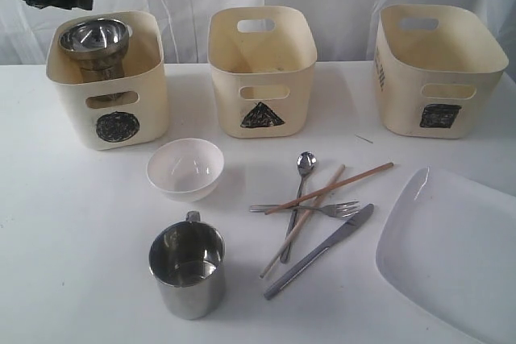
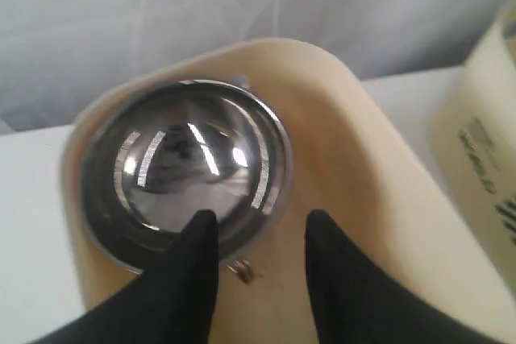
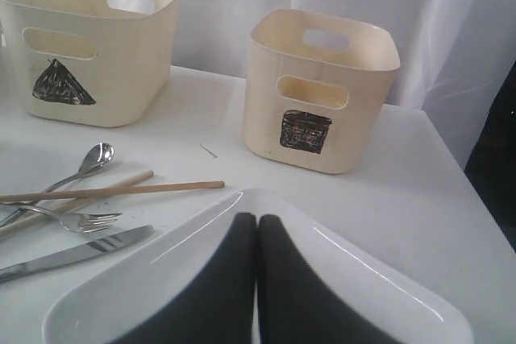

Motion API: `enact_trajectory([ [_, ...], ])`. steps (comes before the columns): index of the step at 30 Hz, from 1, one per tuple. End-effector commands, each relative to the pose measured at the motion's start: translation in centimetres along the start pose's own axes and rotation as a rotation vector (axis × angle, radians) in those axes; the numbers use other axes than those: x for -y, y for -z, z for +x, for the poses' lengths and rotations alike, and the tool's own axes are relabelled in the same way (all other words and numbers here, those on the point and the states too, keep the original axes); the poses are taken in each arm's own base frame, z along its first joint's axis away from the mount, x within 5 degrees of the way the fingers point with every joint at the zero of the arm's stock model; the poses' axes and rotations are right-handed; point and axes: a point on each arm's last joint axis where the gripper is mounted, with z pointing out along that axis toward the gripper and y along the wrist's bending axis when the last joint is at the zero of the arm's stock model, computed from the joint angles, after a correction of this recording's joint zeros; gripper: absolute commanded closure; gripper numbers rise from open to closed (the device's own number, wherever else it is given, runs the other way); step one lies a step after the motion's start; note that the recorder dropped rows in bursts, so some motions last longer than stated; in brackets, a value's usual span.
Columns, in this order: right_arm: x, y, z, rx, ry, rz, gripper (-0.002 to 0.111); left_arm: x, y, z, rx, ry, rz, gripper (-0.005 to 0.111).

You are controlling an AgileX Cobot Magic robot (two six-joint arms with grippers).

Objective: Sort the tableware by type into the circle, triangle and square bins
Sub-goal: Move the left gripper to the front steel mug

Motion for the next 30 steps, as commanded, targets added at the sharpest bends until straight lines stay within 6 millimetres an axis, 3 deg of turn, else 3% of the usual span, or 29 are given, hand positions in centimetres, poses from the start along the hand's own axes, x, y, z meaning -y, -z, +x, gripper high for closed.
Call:
enact_trajectory([
  [1,0.0,0.0,0.1,0.005,0.005,0.005,0.108,4.2,2.7,-0.2,-0.057,-0.064,0.235,0.066],
  [6,0.0,0.0,0.1,0.005,0.005,0.005,0.108,8.1,3.6,1.2,-0.136,-0.142,0.333,0.066],
  [15,0.0,0.0,0.1,0.005,0.005,0.005,0.108,13.2,2.6,7.9,-0.403,-0.211,0.468,0.065],
  [23,0.0,0.0,0.1,0.005,0.005,0.005,0.108,14.2,4.7,11.0,-0.525,-0.237,0.516,0.065],
  [30,0.0,0.0,0.1,0.005,0.005,0.005,0.108,14.0,9.8,11.6,-0.474,-0.282,0.522,0.065],
])
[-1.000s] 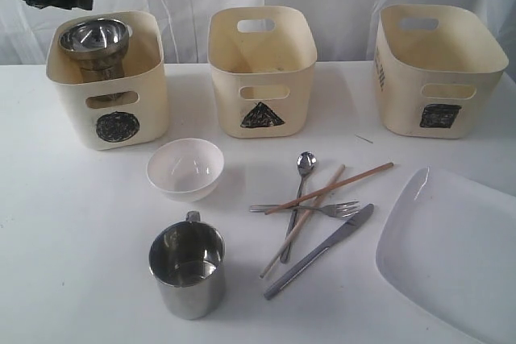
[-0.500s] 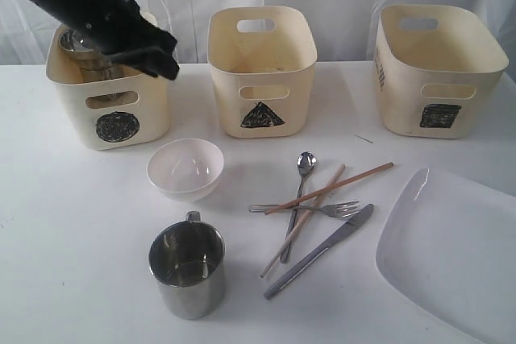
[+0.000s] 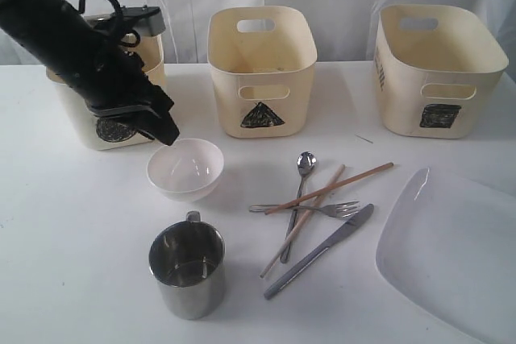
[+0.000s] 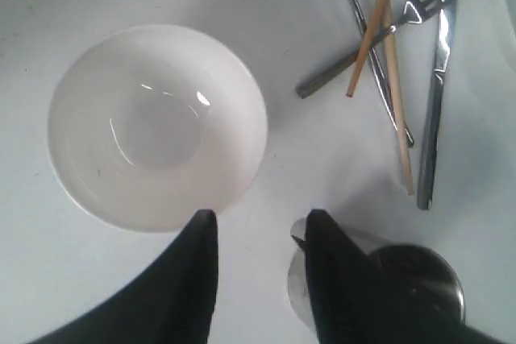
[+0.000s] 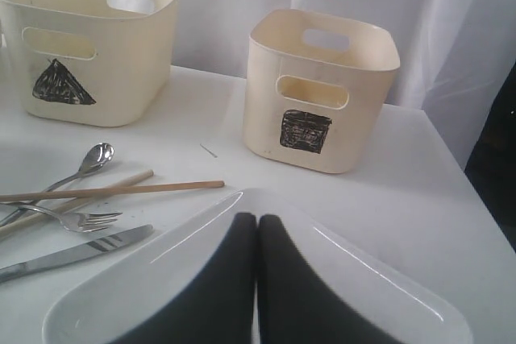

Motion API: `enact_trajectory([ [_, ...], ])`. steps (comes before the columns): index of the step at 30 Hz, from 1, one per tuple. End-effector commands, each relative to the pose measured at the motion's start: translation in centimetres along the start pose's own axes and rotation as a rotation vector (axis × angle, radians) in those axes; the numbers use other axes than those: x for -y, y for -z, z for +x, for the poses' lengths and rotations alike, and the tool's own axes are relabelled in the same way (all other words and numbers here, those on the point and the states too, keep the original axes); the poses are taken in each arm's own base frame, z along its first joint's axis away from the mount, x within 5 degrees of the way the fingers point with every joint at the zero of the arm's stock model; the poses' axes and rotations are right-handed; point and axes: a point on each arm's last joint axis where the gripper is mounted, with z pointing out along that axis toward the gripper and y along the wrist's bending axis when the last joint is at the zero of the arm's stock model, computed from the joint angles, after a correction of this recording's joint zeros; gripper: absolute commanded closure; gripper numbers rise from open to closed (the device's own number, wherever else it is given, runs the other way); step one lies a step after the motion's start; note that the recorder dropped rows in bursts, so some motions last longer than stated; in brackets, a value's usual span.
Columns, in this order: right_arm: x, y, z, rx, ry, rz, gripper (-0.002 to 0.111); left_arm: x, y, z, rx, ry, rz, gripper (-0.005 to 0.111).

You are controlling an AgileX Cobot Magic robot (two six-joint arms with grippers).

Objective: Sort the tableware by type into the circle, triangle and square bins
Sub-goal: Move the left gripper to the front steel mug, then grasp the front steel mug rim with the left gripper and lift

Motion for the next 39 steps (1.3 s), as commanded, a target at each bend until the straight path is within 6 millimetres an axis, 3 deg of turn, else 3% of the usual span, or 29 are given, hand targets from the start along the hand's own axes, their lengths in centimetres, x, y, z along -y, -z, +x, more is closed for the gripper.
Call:
enact_trajectory([
  [1,0.0,0.0,0.1,0.005,0.005,0.005,0.108,2.5,2.9,2.2,0.023,-0.041,0.02,0.065],
  [5,0.0,0.0,0.1,0.005,0.005,0.005,0.108,6.3,3.3,4.4,-0.018,-0.169,0.081,0.065],
  [9,0.0,0.0,0.1,0.005,0.005,0.005,0.108,8.6,1.3,6.1,-0.115,-0.259,0.139,0.065],
  [11,0.0,0.0,0.1,0.005,0.005,0.005,0.108,8.3,0.8,6.7,-0.139,-0.277,0.108,0.062],
  [13,0.0,0.0,0.1,0.005,0.005,0.005,0.108,8.1,0.7,6.7,-0.137,-0.277,0.089,0.046],
  [15,0.0,0.0,0.1,0.005,0.005,0.005,0.108,8.1,0.7,6.6,-0.124,-0.267,0.08,0.04],
  [39,0.0,0.0,0.1,0.005,0.005,0.005,0.108,5.0,-6.4,6.8,-0.284,-0.196,0.064,0.04],
])
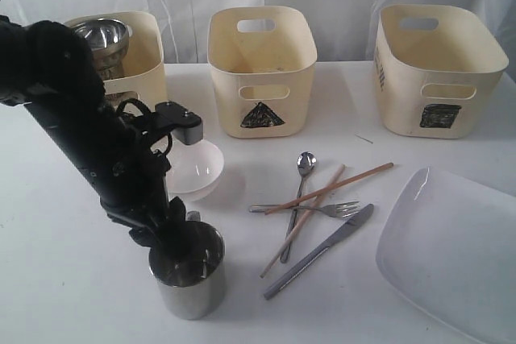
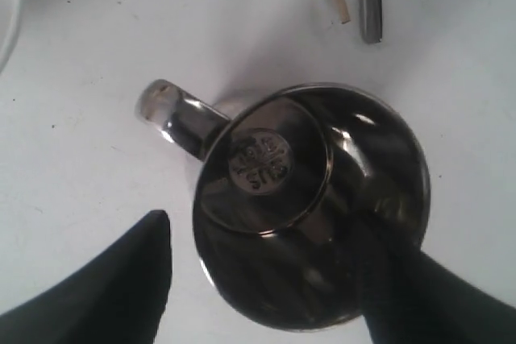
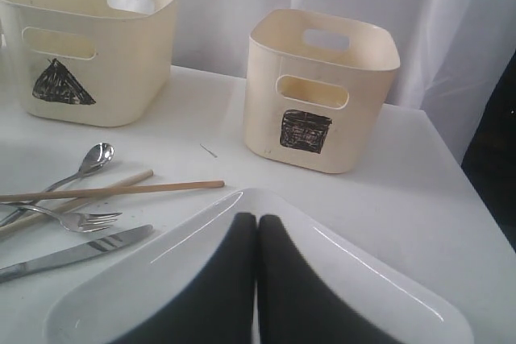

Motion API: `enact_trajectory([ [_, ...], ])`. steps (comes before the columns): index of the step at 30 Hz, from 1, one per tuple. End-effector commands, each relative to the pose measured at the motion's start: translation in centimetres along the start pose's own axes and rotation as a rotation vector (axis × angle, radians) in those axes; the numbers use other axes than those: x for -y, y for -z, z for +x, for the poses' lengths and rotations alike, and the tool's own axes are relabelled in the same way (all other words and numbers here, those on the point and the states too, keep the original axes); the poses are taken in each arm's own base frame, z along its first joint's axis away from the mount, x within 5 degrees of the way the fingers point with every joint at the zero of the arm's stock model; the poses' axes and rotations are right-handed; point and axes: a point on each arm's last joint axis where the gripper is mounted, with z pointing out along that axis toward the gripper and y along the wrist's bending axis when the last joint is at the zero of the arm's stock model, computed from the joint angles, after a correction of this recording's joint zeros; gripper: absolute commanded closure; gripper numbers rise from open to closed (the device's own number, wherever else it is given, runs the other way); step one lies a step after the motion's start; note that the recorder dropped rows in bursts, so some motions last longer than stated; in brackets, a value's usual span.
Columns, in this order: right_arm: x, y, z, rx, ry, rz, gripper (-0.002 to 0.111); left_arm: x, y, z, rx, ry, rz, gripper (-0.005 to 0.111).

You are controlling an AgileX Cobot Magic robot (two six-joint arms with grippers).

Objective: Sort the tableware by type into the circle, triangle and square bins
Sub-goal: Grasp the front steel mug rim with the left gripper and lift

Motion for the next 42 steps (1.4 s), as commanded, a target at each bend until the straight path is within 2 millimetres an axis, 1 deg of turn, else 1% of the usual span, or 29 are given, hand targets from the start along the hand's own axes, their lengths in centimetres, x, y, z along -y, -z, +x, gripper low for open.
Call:
enact_trajectory([
  [1,0.0,0.0,0.1,0.005,0.005,0.005,0.108,-0.2,-1.2,0.3,-0.052,0.012,0.009,0.04],
  [10,0.0,0.0,0.1,0.005,0.005,0.005,0.108,-0.9,-2.5,0.5,-0.069,0.021,-0.005,0.04],
  [13,0.0,0.0,0.1,0.005,-0.003,0.005,0.108,-1.0,-2.8,0.6,-0.063,0.027,-0.014,0.045],
  [14,0.0,0.0,0.1,0.005,-0.026,0.005,0.108,-1.0,-2.9,0.8,-0.064,0.031,-0.016,0.048],
  [21,0.0,0.0,0.1,0.005,-0.029,0.005,0.108,-0.8,-3.1,1.3,-0.091,0.039,0.001,0.081],
  [28,0.0,0.0,0.1,0.005,-0.029,0.005,0.108,-0.5,-3.0,1.7,-0.13,0.04,0.031,0.105],
  [29,0.0,0.0,0.1,0.005,-0.029,0.005,0.108,-0.4,-3.0,1.8,-0.141,0.04,0.039,0.107],
  [34,0.0,0.0,0.1,0.005,-0.029,0.005,0.108,-0.3,-2.8,1.8,-0.158,0.036,0.056,0.107],
  [42,0.0,0.0,0.1,0.005,-0.029,0.005,0.108,0.1,-0.8,0.9,-0.066,0.005,0.008,0.107],
])
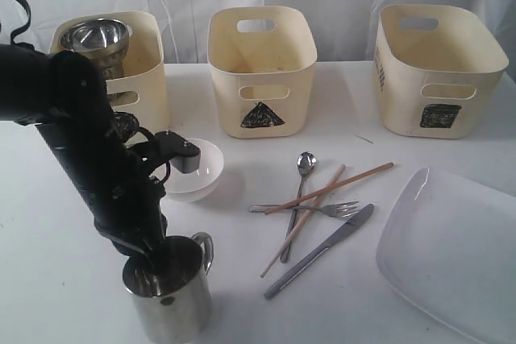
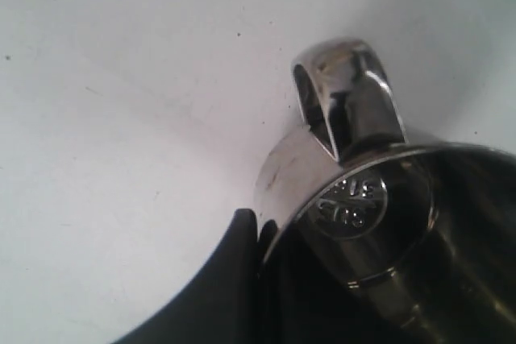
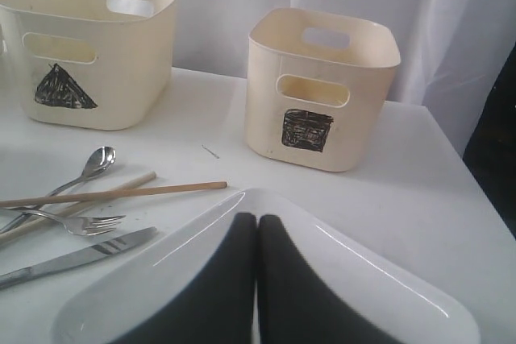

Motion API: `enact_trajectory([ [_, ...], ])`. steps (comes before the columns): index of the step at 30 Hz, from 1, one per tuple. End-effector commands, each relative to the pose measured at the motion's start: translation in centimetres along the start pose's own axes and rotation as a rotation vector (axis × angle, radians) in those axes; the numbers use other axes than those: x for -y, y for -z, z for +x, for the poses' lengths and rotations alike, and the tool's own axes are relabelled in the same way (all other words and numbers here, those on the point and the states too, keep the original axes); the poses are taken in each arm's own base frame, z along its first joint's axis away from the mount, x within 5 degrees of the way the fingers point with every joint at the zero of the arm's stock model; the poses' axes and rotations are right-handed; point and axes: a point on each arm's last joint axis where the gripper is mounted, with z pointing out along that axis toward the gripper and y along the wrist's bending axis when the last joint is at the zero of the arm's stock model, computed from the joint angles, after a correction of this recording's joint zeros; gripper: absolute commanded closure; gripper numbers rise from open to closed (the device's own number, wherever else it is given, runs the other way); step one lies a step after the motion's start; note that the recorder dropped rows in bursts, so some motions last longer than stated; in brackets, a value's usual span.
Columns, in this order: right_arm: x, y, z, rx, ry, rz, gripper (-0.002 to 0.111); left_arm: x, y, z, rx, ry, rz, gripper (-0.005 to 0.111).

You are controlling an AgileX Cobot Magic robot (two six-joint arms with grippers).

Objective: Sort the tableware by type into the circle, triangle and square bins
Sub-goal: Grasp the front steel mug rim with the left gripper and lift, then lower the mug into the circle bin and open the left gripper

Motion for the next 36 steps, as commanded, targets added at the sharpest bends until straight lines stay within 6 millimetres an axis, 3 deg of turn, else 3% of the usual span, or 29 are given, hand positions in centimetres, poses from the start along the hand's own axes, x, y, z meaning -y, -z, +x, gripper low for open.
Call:
enact_trajectory([
  [1,0.0,0.0,0.1,0.005,-0.004,0.005,0.108,0.8,1.6,-0.2,0.056,-0.023,-0.014,0.107],
  [6,0.0,0.0,0.1,0.005,-0.004,0.005,0.108,1.4,3.1,-0.2,0.104,-0.04,-0.035,0.107],
  [11,0.0,0.0,0.1,0.005,-0.004,0.005,0.108,2.0,6.4,-0.7,0.204,-0.087,-0.111,0.107],
  [20,0.0,0.0,0.1,0.005,-0.004,0.005,0.108,0.5,15.0,-1.8,0.448,0.069,-0.597,0.107],
  [25,0.0,0.0,0.1,0.005,-0.004,0.005,0.108,-1.0,18.7,-2.4,0.554,0.089,-0.886,0.107],
  [29,0.0,0.0,0.1,0.005,-0.004,0.005,0.108,-3.6,20.8,-2.6,0.666,0.191,-0.988,0.107],
  [36,0.0,0.0,0.1,0.005,-0.004,0.005,0.108,-8.6,20.5,-2.7,0.72,0.292,-1.0,0.107],
])
